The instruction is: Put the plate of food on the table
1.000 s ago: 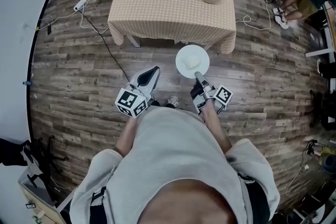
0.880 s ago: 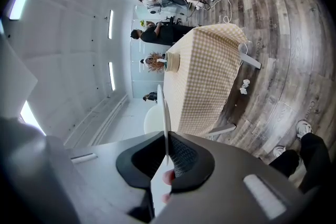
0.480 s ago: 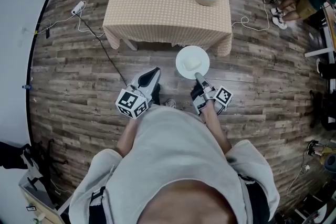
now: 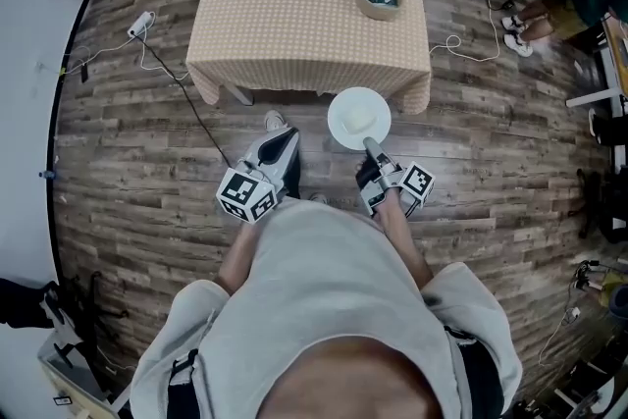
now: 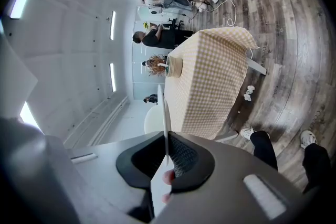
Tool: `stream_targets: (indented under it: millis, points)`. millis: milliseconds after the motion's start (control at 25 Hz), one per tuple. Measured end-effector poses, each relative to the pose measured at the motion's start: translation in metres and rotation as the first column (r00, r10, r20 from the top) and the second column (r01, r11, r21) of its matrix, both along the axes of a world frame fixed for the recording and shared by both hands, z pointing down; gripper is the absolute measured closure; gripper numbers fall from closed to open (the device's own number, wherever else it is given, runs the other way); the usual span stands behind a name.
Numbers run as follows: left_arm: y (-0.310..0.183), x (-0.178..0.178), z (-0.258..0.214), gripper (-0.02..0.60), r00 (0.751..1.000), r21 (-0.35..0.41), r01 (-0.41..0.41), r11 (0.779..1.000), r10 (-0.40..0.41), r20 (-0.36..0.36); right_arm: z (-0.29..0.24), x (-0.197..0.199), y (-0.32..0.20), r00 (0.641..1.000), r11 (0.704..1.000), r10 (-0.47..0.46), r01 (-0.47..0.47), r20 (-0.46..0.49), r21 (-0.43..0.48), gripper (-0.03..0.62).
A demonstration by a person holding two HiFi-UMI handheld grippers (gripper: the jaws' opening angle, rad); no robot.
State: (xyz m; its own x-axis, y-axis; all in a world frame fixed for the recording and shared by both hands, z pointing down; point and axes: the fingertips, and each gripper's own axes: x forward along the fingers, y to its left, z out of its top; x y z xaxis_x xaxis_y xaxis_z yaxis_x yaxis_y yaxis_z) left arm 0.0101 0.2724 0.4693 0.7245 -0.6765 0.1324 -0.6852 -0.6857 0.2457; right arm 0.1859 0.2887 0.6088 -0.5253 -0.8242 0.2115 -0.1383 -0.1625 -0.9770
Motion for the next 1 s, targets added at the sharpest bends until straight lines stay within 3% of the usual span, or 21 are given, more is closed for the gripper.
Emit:
stream_targets:
  millis: [440, 1000]
  points:
    - [-0.062, -0.005, 0.016, 0.571, 0.999, -0.023, -0.021, 1.000, 0.020, -0.029, 0.011, -0.006, -0.052, 1.000, 1.000, 0.021, -0.022, -0.009, -0.019, 0.582]
    - [-0.208, -0.074, 0.012, 0.572, 0.999, -0.051, -0.038, 0.998, 0.037, -0.029, 0.005, -0.064, -0.187, 0.998, 0.997, 0.062, -0.062, -0.017, -0.050, 0.580]
